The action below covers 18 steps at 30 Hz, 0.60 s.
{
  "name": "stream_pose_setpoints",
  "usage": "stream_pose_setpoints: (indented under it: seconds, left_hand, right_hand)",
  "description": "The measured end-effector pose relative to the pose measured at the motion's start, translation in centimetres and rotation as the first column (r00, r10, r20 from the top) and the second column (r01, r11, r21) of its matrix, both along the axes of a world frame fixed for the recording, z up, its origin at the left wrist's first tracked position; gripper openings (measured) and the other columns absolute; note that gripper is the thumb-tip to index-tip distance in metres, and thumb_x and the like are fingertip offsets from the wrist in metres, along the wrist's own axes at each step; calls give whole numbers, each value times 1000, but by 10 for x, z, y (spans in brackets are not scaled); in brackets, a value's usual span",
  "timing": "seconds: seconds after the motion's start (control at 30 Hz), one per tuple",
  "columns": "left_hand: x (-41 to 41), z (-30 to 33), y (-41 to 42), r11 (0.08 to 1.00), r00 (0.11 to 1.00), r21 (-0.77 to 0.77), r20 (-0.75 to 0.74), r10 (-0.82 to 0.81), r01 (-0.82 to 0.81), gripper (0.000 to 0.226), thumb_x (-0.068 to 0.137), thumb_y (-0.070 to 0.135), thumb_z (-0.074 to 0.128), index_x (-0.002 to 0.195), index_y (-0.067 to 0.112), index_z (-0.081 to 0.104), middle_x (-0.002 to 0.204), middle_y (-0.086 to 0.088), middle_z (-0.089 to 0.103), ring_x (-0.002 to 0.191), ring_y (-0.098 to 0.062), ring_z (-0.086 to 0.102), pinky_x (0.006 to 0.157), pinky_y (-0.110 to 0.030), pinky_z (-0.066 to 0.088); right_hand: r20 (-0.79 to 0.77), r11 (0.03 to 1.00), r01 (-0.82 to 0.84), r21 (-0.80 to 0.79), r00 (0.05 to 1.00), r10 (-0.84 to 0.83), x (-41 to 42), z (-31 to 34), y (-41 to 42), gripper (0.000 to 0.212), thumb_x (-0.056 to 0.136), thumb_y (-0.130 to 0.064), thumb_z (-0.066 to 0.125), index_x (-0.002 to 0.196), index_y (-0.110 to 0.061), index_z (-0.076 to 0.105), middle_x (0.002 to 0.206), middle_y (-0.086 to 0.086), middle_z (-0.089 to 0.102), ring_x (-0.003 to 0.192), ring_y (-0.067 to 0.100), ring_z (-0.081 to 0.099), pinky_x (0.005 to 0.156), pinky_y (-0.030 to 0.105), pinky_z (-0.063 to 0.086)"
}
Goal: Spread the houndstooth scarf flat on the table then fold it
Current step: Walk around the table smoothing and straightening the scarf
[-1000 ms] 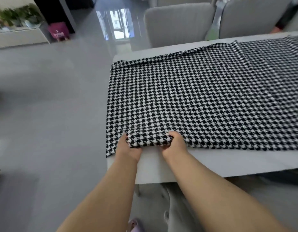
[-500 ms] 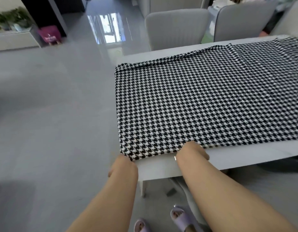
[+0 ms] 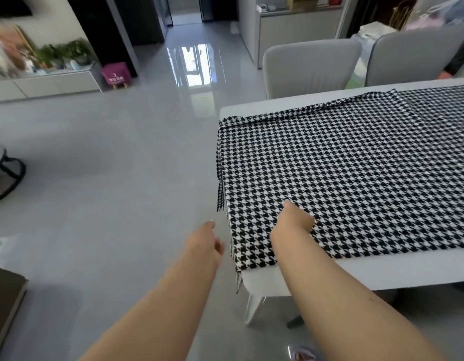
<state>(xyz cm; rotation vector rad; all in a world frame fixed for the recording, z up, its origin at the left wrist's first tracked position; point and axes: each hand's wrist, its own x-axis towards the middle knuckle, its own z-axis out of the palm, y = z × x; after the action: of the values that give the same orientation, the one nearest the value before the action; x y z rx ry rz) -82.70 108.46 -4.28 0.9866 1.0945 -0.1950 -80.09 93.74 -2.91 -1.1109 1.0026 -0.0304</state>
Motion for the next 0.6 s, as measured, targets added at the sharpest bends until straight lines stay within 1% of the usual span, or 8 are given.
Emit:
stream_pose_setpoints:
  seconds: [0.03,0.1,0.13,0.17,0.27,0.37,0.47,0.6]
  left_hand:
    - [7,7,6,999,998,1,37,-43,43,18,94,14,56,78,12,48,62,-2,38,48,-10,33,34,-14,35]
    - [19,25,16,991,987,29,94,-129,127,19,94,15,58,76,11,51,61,-1,42,49,-10,37,35,-18,38]
    - [26,33,20,983,976,54,124,-182,176,19,94,15,59,76,11,53,62,-1,44,50,-11,39,39,-21,39]
    - [31,41,22,972,961,94,156,-230,217,19,94,15,60,76,11,54,62,-2,46,51,-11,40,43,-22,40]
    - [51,54,28,922,917,227,179,-356,314,18,94,14,59,77,10,55,66,-4,51,52,-12,43,50,-25,41]
    - [69,56,35,852,870,339,152,-469,400,16,94,15,58,80,10,55,71,-6,54,53,-14,47,51,-26,43]
    - [96,57,46,764,805,415,114,-582,494,14,96,17,57,84,9,55,73,-6,55,55,-14,48,51,-26,45]
    - [161,52,60,696,761,495,102,-641,520,14,97,20,55,89,8,56,75,-6,56,57,-16,50,54,-25,47]
  right_hand:
    - [7,1000,-4,1,1000,4,6,2,6,35,91,-17,56,121,0,56,69,-1,43,54,12,40,48,26,35]
    - [-28,999,0,45,1000,2,13,15,18,13,90,-16,60,100,-7,60,67,0,44,52,12,36,46,25,33]
    - [-34,996,4,90,999,-1,18,21,21,7,89,-15,62,90,-9,58,65,0,43,51,11,33,47,23,32]
    - [-19,992,-14,127,1000,16,28,20,22,9,89,-15,62,85,-9,56,64,1,42,52,11,33,48,23,34]
    - [38,990,-83,116,996,79,47,29,25,10,90,-18,62,86,-10,58,65,1,46,56,12,39,56,26,39]
    - [91,991,-114,71,990,107,70,30,27,11,91,-20,60,88,-10,59,68,0,49,56,12,42,57,27,40]
    - [132,991,-122,55,985,114,97,30,31,11,92,-21,59,89,-10,60,70,1,51,57,12,43,59,29,40]
    - [170,996,-83,37,982,76,142,26,35,11,93,-21,57,90,-11,61,67,0,51,58,12,43,61,29,40]
